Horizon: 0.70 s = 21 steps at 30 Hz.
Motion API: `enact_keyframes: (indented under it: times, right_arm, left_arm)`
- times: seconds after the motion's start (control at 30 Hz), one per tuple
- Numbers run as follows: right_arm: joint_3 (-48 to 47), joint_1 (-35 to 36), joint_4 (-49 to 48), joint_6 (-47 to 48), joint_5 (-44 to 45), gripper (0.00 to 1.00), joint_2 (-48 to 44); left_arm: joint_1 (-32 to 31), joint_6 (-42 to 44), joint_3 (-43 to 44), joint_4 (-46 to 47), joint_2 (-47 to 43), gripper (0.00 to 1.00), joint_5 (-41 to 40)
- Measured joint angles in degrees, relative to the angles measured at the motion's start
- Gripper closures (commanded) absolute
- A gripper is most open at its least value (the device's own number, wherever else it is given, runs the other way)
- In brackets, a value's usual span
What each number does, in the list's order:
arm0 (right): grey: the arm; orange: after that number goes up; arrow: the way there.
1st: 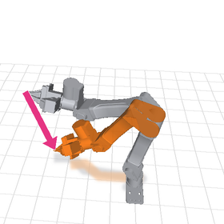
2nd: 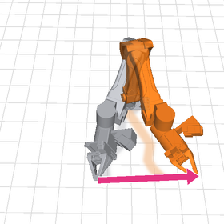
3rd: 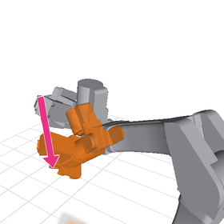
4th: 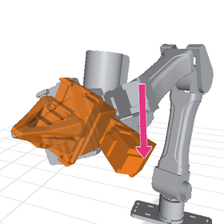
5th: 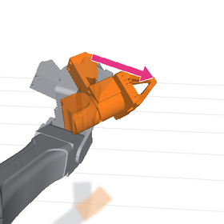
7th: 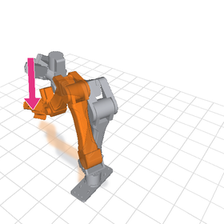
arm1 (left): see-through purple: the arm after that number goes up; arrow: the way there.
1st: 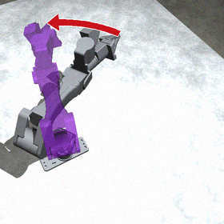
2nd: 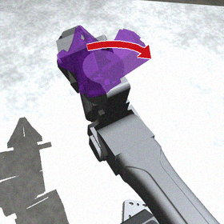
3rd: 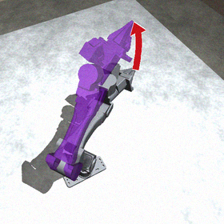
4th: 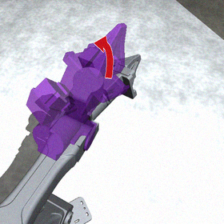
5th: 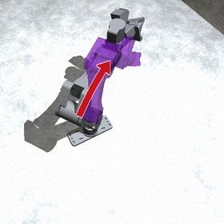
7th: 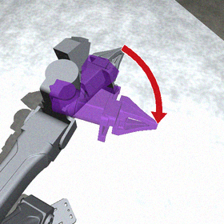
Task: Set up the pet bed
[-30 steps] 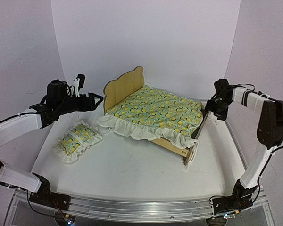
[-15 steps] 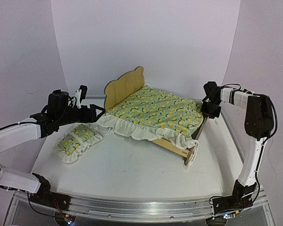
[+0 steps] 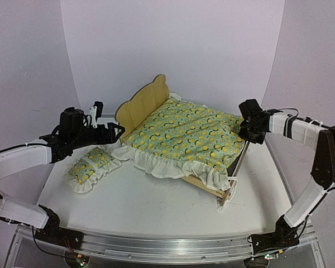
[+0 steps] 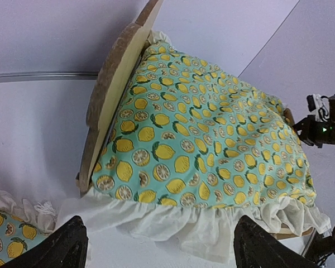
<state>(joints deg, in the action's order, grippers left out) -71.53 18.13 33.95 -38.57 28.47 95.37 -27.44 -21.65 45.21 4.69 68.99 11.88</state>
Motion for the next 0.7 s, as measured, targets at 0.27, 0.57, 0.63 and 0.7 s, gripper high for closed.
enact_keyframes:
  times: [0.27, 0.57, 0.63, 0.7]
  right_arm:
    - [16.0, 4.3, -1.4, -4.6, 2.4, 1.0, -14.8]
    - [23.2, 6.1, -1.0, -13.7, 2.0, 1.0, -15.3]
    - [24.0, 6.5, -1.6, -15.6, 2.1, 1.0, -15.3]
    - [24.5, 6.8, -1.9, -17.5, 2.2, 1.0, -15.2]
  left_arm:
    - [0.0, -1.0, 0.0, 1.8, 3.3, 0.1, 0.1]
    - [0.0, -0.8, 1.9, 3.3, 14.9, 0.18, -1.3]
    - [0.0, -0.1, 4.1, 3.2, 17.4, 0.18, -2.1]
    - [0.0, 1.2, 7.3, 3.0, 20.1, 0.14, -2.7]
